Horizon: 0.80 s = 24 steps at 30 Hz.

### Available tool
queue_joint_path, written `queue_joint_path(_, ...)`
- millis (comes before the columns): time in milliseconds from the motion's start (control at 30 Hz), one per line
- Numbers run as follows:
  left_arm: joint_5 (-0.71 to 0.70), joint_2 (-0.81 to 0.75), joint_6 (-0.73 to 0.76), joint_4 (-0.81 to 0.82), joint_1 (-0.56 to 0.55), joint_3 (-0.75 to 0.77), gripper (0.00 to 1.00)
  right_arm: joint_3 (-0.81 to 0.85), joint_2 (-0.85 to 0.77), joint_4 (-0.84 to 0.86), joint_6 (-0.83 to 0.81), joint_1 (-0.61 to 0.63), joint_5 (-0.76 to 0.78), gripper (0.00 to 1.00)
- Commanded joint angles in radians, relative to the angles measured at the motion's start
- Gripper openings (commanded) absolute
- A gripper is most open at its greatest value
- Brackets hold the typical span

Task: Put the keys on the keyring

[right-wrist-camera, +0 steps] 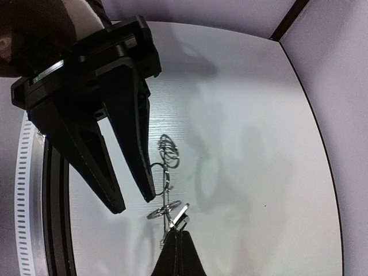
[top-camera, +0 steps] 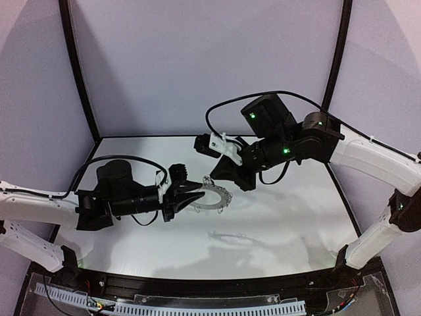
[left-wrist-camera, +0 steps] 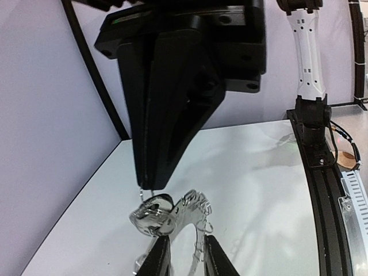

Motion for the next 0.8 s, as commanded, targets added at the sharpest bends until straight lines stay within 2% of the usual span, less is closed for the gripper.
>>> queue_joint_path(0, -0.051, -0.002, -0.041, -0.026, -0.004, 0.032, 0.24, 0.032, 0.011, 0.003, -0.018, 0.015, 0.026, 0.0)
queue_joint_path(467, -0.054, 0.042, -0.062, -0.109, -0.004, 0.114, 0.24, 0.019, 0.015, 0.038, 0.001, 0.02, 0.055, 0.0)
queue_joint_path(767, -0.132, 0.068, -0.082, -0.134, -0.004, 0.143, 0.22, 0.002, 0.017, 0.086, 0.016, 0.047, 0.178, 0.0)
